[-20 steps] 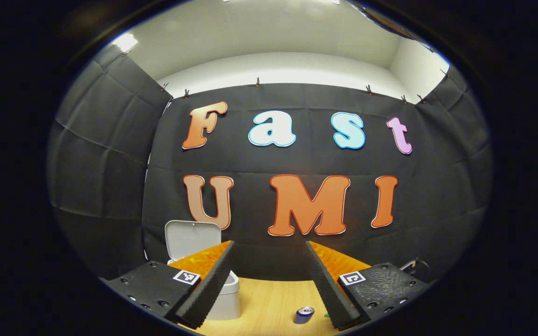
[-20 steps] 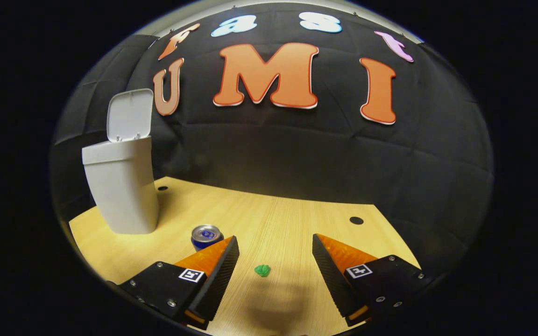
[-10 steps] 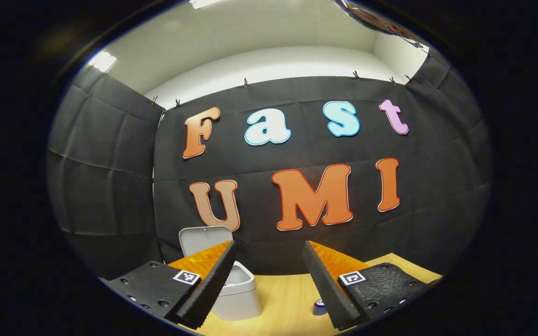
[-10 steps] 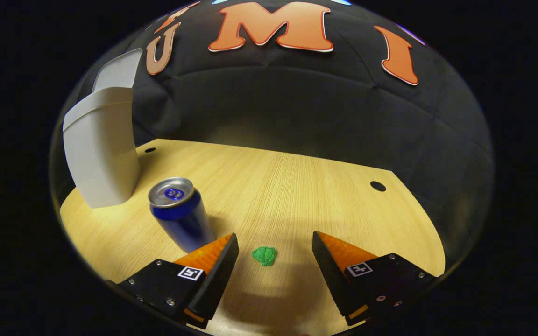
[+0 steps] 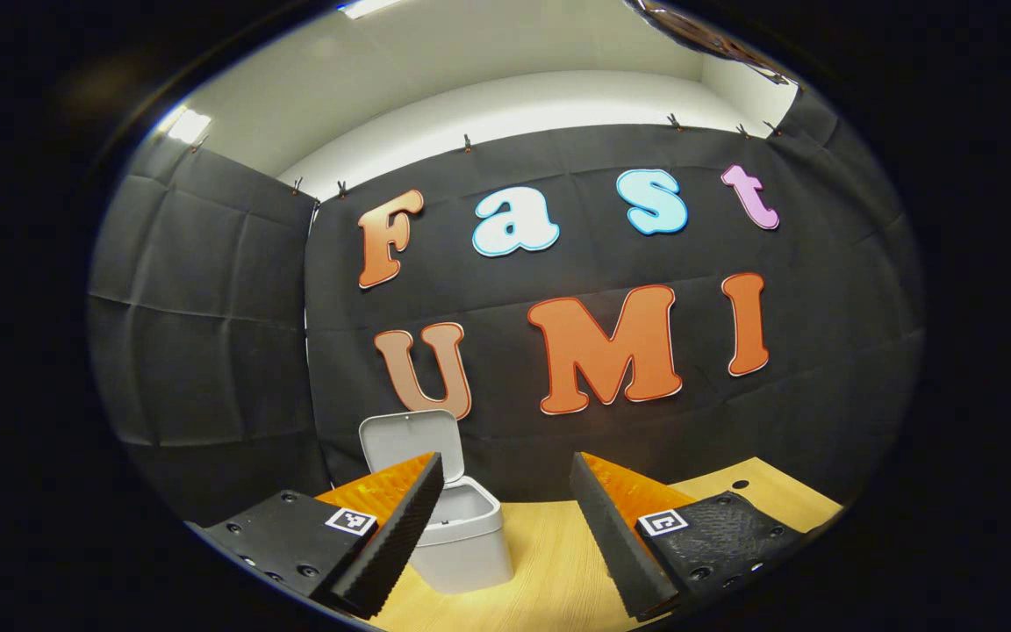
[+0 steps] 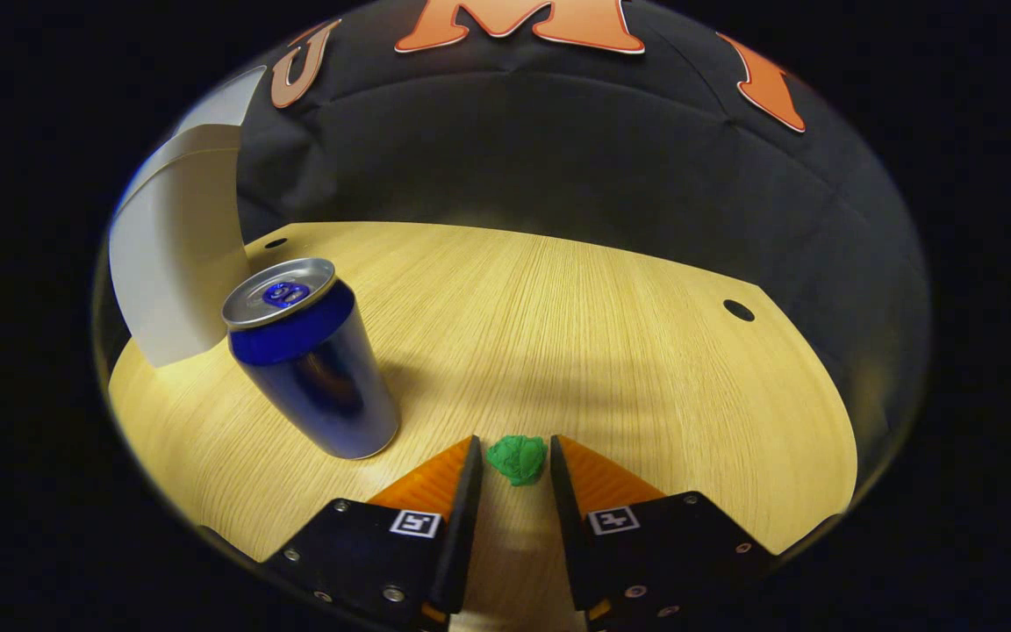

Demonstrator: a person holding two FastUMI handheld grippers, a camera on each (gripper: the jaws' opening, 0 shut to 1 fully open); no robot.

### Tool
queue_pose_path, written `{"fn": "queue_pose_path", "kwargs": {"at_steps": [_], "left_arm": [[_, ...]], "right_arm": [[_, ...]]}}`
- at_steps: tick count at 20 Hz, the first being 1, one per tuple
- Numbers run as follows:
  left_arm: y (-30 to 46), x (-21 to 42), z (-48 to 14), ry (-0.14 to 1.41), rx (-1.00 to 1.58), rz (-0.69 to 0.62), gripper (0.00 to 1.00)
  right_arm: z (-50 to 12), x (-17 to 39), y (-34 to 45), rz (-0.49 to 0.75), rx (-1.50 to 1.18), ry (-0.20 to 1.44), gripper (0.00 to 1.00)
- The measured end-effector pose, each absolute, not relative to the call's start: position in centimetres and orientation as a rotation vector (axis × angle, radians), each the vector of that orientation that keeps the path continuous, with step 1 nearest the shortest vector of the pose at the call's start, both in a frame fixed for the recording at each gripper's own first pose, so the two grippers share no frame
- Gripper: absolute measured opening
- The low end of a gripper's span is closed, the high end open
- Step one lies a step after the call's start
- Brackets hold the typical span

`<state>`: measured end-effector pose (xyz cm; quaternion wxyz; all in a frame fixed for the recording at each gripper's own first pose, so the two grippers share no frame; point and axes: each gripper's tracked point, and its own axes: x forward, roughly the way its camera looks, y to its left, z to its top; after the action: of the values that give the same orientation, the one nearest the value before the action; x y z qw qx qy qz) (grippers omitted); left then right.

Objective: Press the lid of the desktop garbage bin to open it, pick up the crumpled paper on the desktop and throw it into the bin, then pick up the pop can on the desktop and drop it into the bin, and finally close the garbage bin lid.

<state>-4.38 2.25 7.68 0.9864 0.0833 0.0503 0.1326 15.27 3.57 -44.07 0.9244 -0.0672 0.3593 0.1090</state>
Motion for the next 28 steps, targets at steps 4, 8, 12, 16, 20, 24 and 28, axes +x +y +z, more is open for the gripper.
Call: {"fn": "queue_pose_path", "kwargs": {"at_steps": [4,8,12,16,20,24,28], "left_arm": [[2.1,-4.1,6.9,0.121,0.164,0.254,0.92],[2.0,-4.2,6.4,0.141,0.165,0.243,0.94],[1.9,-4.2,6.4,0.139,0.156,0.234,0.94],[1.9,-4.3,6.4,0.132,0.138,0.224,0.94],[2.0,-4.7,6.4,0.120,0.116,0.217,0.92],[2.9,-5.5,6.3,0.110,0.090,0.226,0.94],[4.1,-6.3,6.4,0.092,0.050,0.247,0.94]], "right_arm": [[-44.3,15.1,3.6,0.227,-0.141,0.747,0.28],[-43.8,15.4,3.5,0.228,-0.116,0.733,0.19],[-40.9,16.1,3.0,0.212,-0.078,0.666,0.14],[-37.1,16.5,2.4,0.209,-0.051,0.594,0.13],[-32.5,16.7,1.9,0.204,-0.027,0.516,0.13],[-27.2,16.5,2.6,0.220,-0.009,0.433,0.13],[-21.2,15.9,5.0,0.267,-0.003,0.326,0.12]]}}
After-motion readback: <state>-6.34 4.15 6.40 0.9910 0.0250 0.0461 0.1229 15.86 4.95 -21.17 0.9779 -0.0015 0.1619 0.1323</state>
